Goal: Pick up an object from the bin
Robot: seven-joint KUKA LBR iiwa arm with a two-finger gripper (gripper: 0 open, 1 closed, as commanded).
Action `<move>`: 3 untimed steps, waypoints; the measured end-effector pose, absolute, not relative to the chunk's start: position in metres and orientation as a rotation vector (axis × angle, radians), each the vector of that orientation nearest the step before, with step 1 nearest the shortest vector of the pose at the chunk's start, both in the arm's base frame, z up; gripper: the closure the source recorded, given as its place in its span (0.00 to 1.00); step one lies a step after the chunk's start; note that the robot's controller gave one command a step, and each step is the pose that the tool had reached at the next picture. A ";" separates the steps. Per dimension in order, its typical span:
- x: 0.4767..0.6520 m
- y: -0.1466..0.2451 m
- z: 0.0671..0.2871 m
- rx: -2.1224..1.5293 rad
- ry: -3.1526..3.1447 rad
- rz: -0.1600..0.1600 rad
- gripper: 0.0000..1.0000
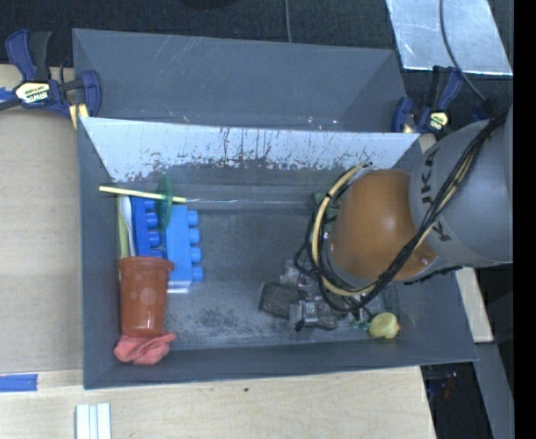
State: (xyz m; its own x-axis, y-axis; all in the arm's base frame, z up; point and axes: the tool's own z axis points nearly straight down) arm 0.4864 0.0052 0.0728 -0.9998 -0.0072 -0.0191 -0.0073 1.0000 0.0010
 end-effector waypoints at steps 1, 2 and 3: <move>0.486 0.005 0.073 -0.011 3.122 0.002 1.00; 0.485 0.005 0.102 -0.012 3.129 0.001 1.00; 0.485 0.005 0.135 -0.012 3.128 0.001 1.00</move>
Offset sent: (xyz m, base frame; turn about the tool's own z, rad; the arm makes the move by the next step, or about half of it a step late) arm 0.0001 0.0000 0.0571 0.0000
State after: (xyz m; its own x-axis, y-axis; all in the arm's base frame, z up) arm 0.4849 0.0048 0.1350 -0.9999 -0.0076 -0.0138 -0.0076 1.0000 0.0006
